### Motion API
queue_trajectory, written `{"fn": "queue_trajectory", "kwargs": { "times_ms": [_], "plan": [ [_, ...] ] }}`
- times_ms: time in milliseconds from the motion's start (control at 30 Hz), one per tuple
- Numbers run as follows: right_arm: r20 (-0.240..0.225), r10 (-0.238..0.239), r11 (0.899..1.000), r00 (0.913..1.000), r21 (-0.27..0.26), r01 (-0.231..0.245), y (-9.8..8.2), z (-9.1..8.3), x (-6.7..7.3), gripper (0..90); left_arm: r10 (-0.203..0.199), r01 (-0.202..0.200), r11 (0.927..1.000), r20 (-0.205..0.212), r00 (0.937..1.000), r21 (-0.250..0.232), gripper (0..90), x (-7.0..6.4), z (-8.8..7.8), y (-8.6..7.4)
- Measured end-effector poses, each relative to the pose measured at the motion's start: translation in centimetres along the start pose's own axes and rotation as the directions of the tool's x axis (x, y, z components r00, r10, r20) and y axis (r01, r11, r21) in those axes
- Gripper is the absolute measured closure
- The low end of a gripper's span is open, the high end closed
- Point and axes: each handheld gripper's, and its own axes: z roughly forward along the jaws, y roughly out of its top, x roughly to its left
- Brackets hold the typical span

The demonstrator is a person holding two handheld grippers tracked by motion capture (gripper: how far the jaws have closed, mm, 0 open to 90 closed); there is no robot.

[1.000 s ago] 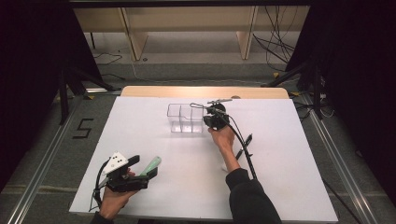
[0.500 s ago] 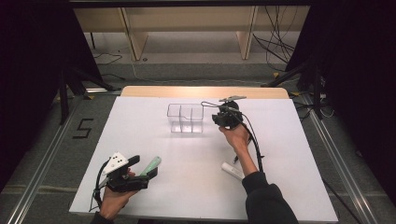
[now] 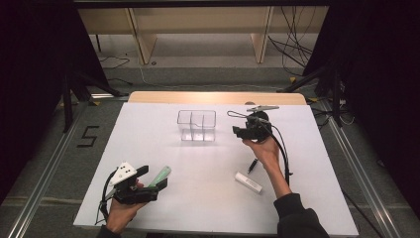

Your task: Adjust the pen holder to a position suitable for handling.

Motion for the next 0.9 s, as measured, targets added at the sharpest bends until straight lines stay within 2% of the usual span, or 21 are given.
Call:
{"fn": "queue_trajectory", "kwargs": {
  "times_ms": [200,267,400,500,567,667,767,900],
  "plan": [
    [-0.018,-0.007,0.999,0.9998,-0.047,0.006,-1.5,-2.1,-0.2,38.4,-0.004,0.004,1.0,0.009,1.0,0.005,10.1,-0.1,0.2,0.1],
    [-0.023,-0.011,0.997,0.9997,-0.08,0.009,-2.4,-3.3,-0.2,36.9,-0.012,0.012,0.9999,0.008,0.9999,-0.002,10.0,-0.1,0.3,0.2],
    [-0.033,-0.01,0.994,0.9994,-0.105,0.007,-3.3,-4.5,-0.2,35.5,-0.029,0.029,0.9996,0.013,0.9995,0.003,10.0,0.0,0.6,0.4],
    [-0.039,-0.023,0.992,0.999,-0.129,0.017,-4.4,-5.8,-0.3,34.7,-0.013,0.013,0.9999,0.015,0.9998,0.009,10.0,-0.5,0.8,0.5],
    [-0.047,-0.016,0.99,0.9988,-0.144,0.009,-5.3,-6.6,-0.3,34.6,-0.017,0.017,0.9997,0.023,0.9996,0.017,10.0,-0.8,1.0,0.7],
    [-0.043,-0.016,0.988,0.9989,-0.154,0.009,-6.9,-7.7,-0.4,34.5,-0.012,0.011,0.9994,0.032,0.9994,0.033,10.0,-1.3,1.6,1.0],
    [-0.045,-0.013,0.988,0.9989,-0.157,0.006,-7.6,-8.1,-0.4,34.5,0.004,-0.006,0.999,0.041,0.9991,0.044,10.0,-1.7,2.1,1.3],
    [-0.045,-0.01,0.986,0.999,-0.169,0.002,-9.0,-8.9,-0.5,34.4,-0.008,0.005,0.9977,0.041,0.9991,0.067,9.9,-2.0,3.0,1.6]
  ]
}}
